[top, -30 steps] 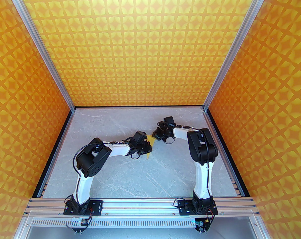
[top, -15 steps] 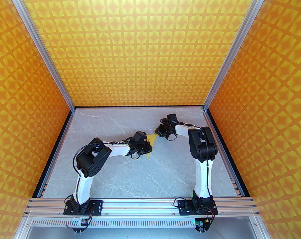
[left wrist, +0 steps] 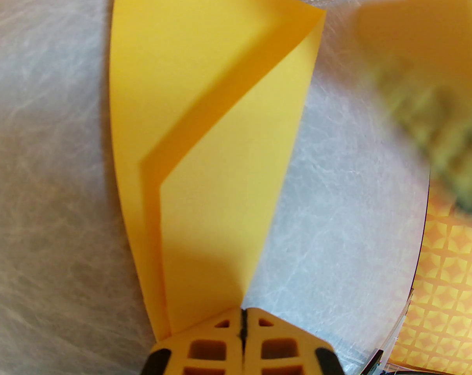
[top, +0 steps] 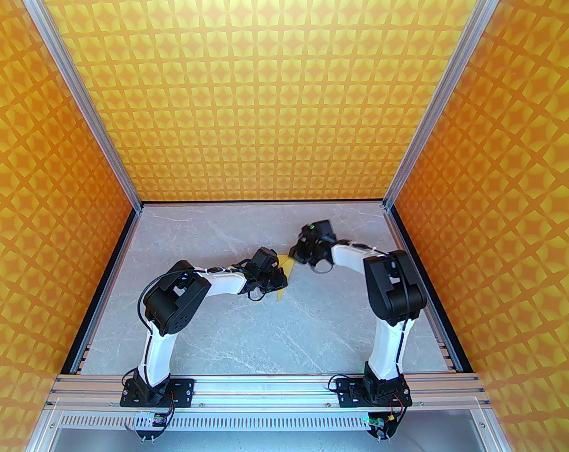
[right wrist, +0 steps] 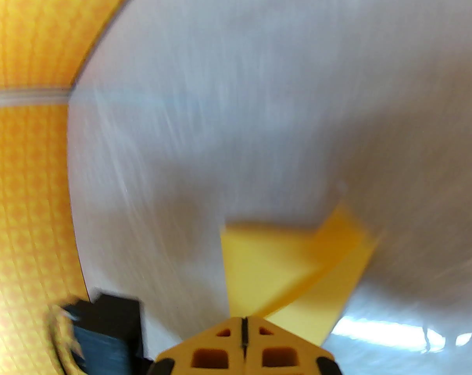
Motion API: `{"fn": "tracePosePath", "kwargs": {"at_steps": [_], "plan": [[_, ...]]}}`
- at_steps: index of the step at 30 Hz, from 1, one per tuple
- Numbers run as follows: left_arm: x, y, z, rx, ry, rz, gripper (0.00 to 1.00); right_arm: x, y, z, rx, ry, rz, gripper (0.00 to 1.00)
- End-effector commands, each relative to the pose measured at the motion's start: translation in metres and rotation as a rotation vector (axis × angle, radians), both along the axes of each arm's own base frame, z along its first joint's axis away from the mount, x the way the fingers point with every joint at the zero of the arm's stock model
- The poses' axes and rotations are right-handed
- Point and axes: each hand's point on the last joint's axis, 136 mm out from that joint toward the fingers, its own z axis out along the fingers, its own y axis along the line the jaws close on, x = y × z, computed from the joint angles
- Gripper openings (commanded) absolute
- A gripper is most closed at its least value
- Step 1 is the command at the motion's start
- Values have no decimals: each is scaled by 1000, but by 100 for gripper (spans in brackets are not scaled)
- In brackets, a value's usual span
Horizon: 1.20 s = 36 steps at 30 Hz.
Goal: Fold a paper plane with a square sheet of paper (fold left side to right side)
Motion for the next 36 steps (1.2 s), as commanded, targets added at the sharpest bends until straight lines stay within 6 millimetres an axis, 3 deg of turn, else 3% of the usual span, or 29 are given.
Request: {"fn": "tracePosePath", "kwargs": {"at_steps": [1,9,36], "plan": [[-51,38,-69,221,207,-32,0,-2,-5,-25,7,49,-17,1],[-57,35,-62,192,197,-75,0,-8,-26,-56,-164,144,-13,0],[-119,54,-54,249,222,-203,0,-8,-32,-66,-212,164,-28,0]]}}
